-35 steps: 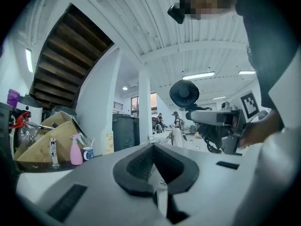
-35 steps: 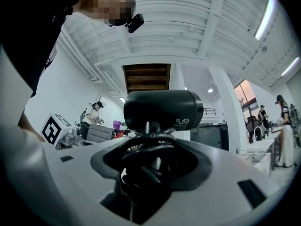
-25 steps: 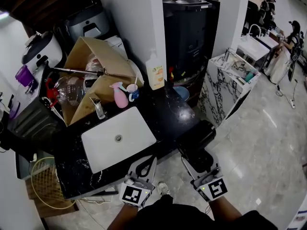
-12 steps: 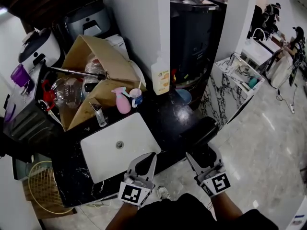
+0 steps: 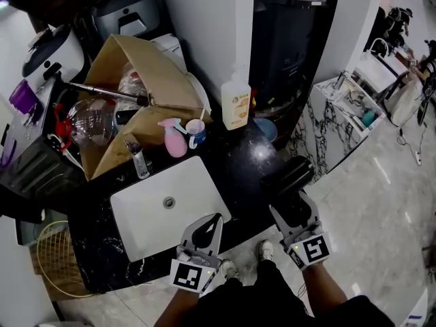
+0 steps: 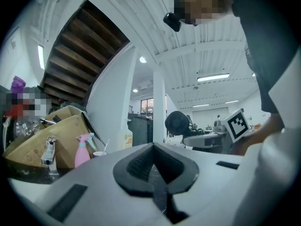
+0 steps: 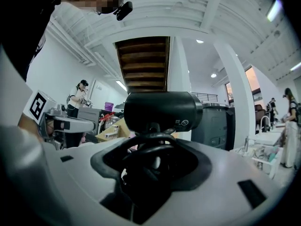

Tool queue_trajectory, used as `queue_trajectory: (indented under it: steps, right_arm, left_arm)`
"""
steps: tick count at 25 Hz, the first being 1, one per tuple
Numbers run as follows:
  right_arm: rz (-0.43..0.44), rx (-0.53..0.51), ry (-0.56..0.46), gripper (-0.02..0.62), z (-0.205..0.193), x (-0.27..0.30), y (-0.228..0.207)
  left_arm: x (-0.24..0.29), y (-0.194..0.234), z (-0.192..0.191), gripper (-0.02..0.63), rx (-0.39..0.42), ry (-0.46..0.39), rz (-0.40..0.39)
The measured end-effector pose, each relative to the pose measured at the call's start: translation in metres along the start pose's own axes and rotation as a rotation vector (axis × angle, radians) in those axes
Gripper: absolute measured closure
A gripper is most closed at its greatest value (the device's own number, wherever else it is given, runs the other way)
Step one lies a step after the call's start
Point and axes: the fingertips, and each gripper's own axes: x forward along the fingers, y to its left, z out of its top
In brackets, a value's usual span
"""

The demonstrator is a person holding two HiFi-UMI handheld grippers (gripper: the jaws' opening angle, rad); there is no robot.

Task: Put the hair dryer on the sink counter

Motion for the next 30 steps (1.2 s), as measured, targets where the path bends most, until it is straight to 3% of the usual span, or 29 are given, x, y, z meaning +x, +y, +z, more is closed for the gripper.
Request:
queue_trajectory:
  steps: [7,16,26,30]
  right_arm:
    - [0.011,0.017,0.051,0.339,-0.032,0.034,-0.025]
    - [0.064,-0.006,0.208,0.339,-0.080,0.066,-0.050]
    - [0.167,0.008,0.353,0.339,-0.122,0.087,-0.036]
    - [0.215,-0.002,0.423,0.339,-0.142,0.099,-0.028]
  left_arm:
    - [0.026,-0.001,-0.015,0.607,-0.033,0.057,0.019]
    - [0.052,-0.005,-0.055,0.607,-0.069,0.152,0.061]
    - [0.048,0.010,-0.078,0.607,-0.139,0.189,0.174]
    - [0.047,0.017,-0.080,0.607,-0.106,0.181,0.208]
